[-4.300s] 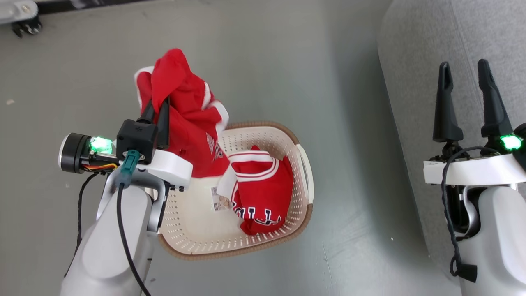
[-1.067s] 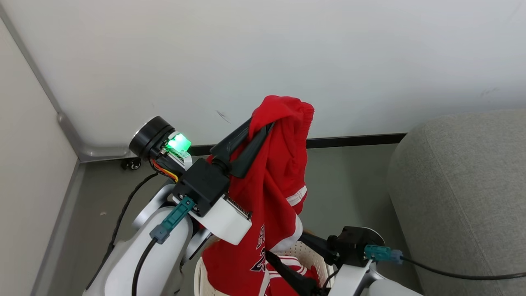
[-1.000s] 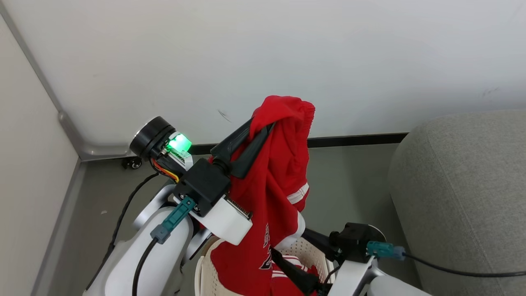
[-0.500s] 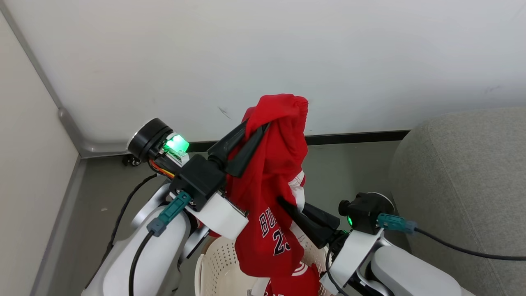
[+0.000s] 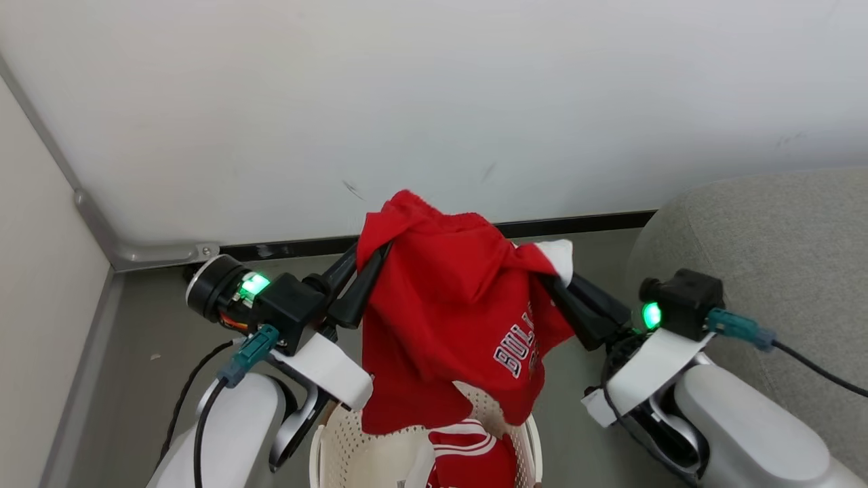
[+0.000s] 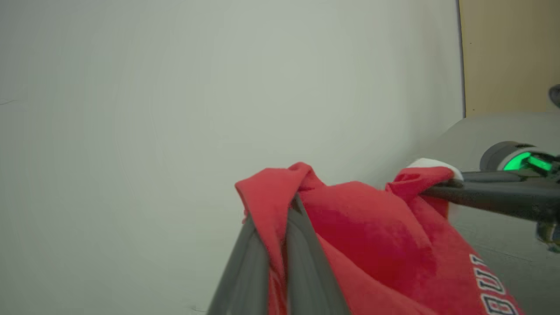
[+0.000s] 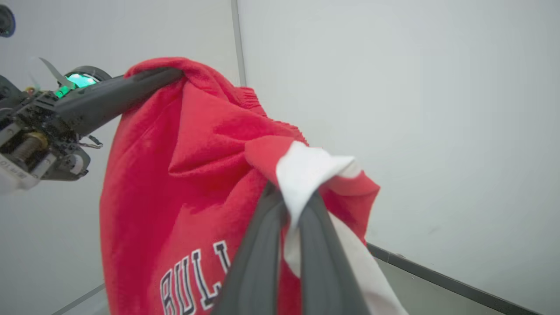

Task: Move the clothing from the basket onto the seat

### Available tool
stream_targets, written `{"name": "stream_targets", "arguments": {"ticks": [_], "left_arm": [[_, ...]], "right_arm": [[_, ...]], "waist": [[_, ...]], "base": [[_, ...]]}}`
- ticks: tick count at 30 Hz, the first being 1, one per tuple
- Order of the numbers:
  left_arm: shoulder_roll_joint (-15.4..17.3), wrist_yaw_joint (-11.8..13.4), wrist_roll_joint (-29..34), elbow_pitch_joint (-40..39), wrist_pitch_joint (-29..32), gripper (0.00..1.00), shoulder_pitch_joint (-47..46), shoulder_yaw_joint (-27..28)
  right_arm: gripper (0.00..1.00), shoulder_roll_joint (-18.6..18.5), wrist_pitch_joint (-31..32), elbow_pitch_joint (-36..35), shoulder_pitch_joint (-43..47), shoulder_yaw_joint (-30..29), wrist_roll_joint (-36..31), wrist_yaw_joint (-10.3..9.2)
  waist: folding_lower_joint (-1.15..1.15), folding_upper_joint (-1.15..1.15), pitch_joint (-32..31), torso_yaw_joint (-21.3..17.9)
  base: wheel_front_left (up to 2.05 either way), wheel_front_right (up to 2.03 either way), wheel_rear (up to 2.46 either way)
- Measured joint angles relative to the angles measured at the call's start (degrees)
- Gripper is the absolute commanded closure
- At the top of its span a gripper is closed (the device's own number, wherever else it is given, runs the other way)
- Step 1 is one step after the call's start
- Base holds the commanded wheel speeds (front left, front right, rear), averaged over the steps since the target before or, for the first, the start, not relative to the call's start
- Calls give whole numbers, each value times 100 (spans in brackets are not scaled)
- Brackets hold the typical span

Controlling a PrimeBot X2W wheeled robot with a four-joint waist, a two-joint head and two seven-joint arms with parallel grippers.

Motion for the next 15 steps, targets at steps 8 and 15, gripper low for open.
{"name": "stream_targets", "arguments": {"ticks": [8,15], "left_arm": [[-46,1,-337,252,0,98,300,156],[-175,-9,-669,319,-2,0,460,174]], "right_arm": [[100,-127,0,-248,230,-801,-82,0],[100,-198,0,-291,424,-1094,-176,0]], "waist": [[0,0,-19,-163],[0,0,-18,-284]], "base": [[0,0,0],[0,0,0]]}}
